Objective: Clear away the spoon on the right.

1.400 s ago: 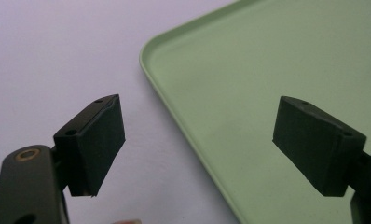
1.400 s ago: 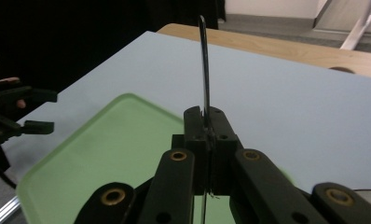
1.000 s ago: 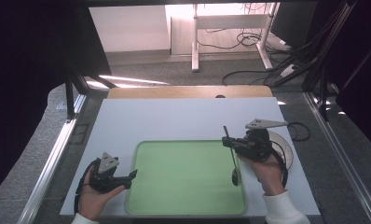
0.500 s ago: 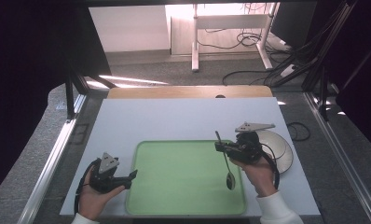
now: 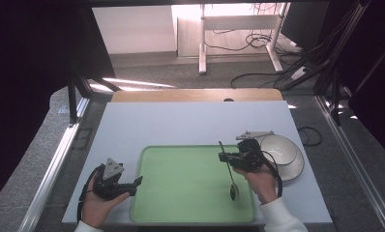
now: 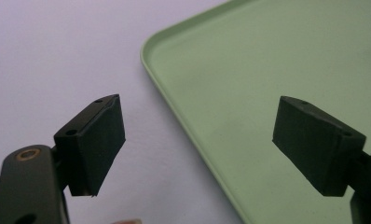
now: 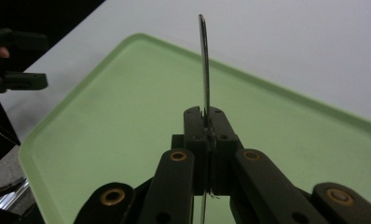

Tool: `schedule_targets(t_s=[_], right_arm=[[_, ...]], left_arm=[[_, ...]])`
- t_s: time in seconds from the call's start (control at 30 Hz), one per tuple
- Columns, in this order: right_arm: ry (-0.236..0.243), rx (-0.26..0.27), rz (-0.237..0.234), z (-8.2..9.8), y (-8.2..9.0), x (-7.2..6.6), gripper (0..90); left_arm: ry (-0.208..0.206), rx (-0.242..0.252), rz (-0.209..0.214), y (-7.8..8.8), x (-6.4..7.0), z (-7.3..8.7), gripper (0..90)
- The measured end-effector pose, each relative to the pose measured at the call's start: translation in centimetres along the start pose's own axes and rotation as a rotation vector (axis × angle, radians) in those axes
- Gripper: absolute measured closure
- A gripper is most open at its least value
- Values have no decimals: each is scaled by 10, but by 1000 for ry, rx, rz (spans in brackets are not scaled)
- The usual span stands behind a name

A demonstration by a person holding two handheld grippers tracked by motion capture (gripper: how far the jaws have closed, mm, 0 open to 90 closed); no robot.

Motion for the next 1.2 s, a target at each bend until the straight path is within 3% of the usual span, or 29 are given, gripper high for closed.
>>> schedule_targets(t_s=[0.17, 0.7, 0.9, 1.2], right_arm=[[-64, -72, 42, 13, -25, 15, 870], [-101, -157, 115, 28, -51, 24, 826], [-85, -173, 149, 30, -54, 25, 811], [-12, -203, 213, 32, -59, 23, 785]], left_arm=[[-8, -13, 1, -2, 0, 1, 165], [-13, -24, -1, -5, -1, 4, 165], [-15, -28, -1, -5, 0, 4, 166], [-17, -30, -1, -5, -1, 5, 166]])
Point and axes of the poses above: each handheld gripper's, and its own axes: y roughly backward along the jaws, z roughly out of its underside, x roughly to its right, the point moved 4 cm from there along -y, roughly forward along the jaws, and after that the axes turned 1 degree about x, right-handed, at the moved point
